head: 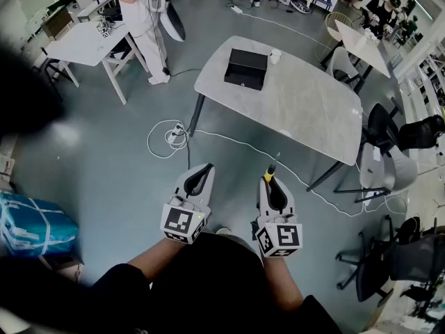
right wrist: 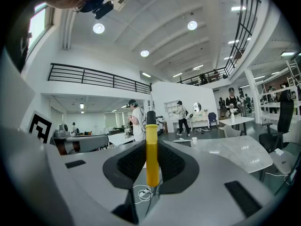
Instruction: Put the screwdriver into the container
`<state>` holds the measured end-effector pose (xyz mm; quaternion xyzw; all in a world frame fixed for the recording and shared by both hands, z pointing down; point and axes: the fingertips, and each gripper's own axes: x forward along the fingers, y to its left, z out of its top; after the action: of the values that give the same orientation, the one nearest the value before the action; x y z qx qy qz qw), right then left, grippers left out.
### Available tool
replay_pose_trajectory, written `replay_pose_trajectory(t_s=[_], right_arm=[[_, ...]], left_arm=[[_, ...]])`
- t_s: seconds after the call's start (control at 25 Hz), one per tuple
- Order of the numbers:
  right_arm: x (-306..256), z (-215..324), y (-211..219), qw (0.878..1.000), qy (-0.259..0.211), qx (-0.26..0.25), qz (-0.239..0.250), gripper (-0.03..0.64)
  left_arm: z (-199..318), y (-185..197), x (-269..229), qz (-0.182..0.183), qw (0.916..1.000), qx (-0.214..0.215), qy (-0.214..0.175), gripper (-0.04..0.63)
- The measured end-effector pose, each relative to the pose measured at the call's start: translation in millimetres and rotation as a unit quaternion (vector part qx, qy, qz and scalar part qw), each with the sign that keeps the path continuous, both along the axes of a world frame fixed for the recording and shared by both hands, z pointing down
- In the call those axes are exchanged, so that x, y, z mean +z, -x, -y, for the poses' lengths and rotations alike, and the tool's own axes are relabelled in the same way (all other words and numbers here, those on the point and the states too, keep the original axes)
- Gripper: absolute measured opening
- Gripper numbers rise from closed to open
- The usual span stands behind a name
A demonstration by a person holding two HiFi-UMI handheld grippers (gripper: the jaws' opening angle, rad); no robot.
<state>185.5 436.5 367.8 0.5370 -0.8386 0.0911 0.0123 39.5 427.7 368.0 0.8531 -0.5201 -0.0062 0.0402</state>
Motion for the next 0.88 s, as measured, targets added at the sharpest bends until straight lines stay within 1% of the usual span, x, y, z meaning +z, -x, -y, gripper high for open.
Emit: replay_pose_trajectory(t_s=[0.16,0.32,0.4,0.52,0.64,0.76,0.88], right_arm=[[12,-14,-3,1.000,0.011,0.005,0.003,0.075],[22,-22,-4,0.999,0.035,0.013,0.029,0.075],[29,-20,-12,0.999,0.042,0.024,0.018,0.075],[38,-6,-27,0.998,0.046,0.046,-0.001,0.077],[42,18,-36,0.997,0.049,0.062,-0.006,0.076],[48,45,-33,0.996,0.052,0.067,-0.008,0.077],[53,83,-26,0.996,0.059,0.071,0.000,0.077]], left_arm=[[-15,5,7,-0.003,1.0000,-0.003,0.001,0.017],[-21,7,27,-0.007,0.9994,0.006,0.034,0.017],[-17,1,39,-0.006,0.9987,0.018,0.048,0.017],[4,-9,51,-0.008,0.9979,0.035,0.054,0.017],[36,-14,52,-0.011,0.9976,0.047,0.050,0.017],[71,-13,54,-0.005,0.9973,0.057,0.045,0.017],[108,-12,57,0.005,0.9965,0.070,0.046,0.017]])
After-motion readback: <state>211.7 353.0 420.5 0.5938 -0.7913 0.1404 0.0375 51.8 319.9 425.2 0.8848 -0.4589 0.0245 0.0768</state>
